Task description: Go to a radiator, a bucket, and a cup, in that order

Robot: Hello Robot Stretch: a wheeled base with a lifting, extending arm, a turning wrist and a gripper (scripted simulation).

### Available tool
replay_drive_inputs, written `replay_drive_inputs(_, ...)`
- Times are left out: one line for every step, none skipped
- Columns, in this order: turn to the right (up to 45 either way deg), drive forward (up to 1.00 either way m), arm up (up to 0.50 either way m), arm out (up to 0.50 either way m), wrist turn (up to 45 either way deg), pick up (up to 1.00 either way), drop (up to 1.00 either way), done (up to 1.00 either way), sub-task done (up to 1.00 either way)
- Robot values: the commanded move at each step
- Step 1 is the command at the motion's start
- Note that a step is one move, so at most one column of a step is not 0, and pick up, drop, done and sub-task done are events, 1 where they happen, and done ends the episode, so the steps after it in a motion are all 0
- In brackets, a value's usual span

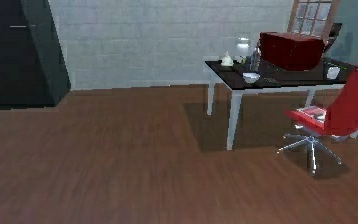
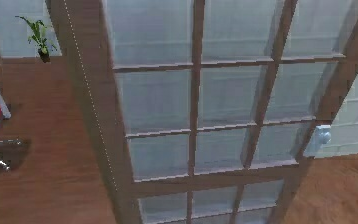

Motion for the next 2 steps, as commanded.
replay_drive_inputs(0.0, 1.00, 0.00, 0.00, 0.0, 0.00, 0.00, 0.00, 0.00)
replay_drive_inputs(0.0, 1.00, 0.00, 0.00, 0.0, 0.00, 0.00, 0.00, 0.00)
